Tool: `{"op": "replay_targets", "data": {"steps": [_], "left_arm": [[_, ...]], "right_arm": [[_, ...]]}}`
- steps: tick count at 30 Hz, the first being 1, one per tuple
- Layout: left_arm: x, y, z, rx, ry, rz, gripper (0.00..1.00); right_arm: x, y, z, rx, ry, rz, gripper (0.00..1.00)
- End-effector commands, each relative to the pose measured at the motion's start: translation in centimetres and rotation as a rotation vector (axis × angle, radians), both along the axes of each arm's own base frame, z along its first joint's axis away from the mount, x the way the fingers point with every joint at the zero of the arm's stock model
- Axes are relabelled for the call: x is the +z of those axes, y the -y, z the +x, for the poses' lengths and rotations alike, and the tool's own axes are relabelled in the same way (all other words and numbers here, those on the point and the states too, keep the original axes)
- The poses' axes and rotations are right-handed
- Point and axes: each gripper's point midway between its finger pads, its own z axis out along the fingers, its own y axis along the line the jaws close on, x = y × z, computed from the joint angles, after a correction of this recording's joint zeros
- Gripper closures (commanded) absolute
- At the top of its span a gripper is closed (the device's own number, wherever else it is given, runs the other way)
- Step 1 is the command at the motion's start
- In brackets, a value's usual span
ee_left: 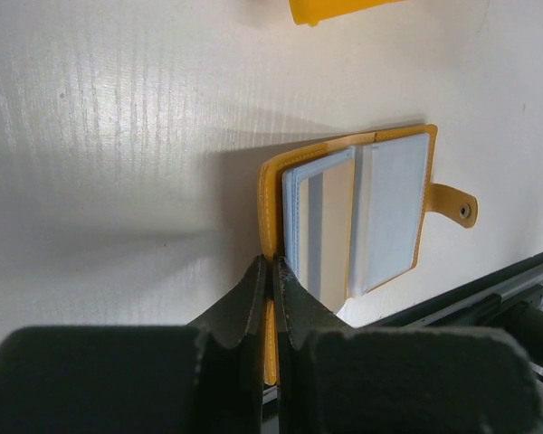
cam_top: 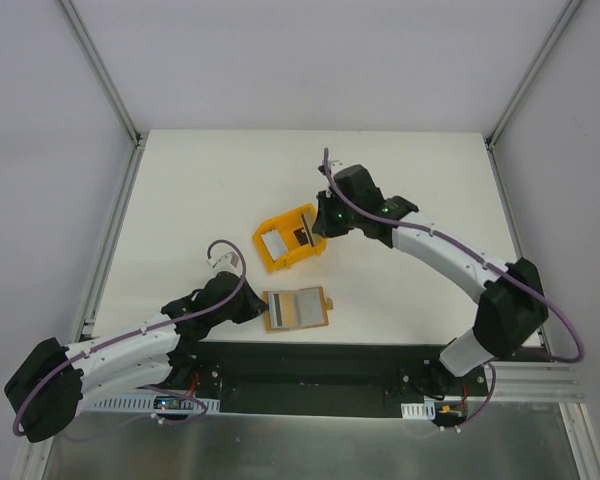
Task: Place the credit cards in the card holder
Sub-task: Pick up the credit card from the storage box, then insert the credit card into the card holder.
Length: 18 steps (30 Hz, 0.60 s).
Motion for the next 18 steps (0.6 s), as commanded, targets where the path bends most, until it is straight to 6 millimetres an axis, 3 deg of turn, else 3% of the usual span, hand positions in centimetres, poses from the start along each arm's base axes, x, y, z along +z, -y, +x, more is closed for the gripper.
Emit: {"op": "replay_targets", "data": {"steps": [1,4,10,18], "left_arm": [[1.8,0.8,0.4,-0.028,0.036,-0.044,1.00],[2.2,1.1,0.4,-0.036,0.040,-0.054,1.00],[2.9,1.5,0.3,-0.052,0.039,-0.076,1.00],[3.2,1.8,0.3,-0.051,0.033,-0.092,1.00]], "right_arm": [[1.4,0.7,-3.4,-0.057,0.040,0.127,1.00],[0.9,1.0,-6.6,-0.067,0.021,0.176,1.00],[-4.7,0.3,-12.5,-0.047,-0.154,0.173,1.00],[-9.0,-0.3,-14.5,-0.061,-0.263,0.191,1.00]]}}
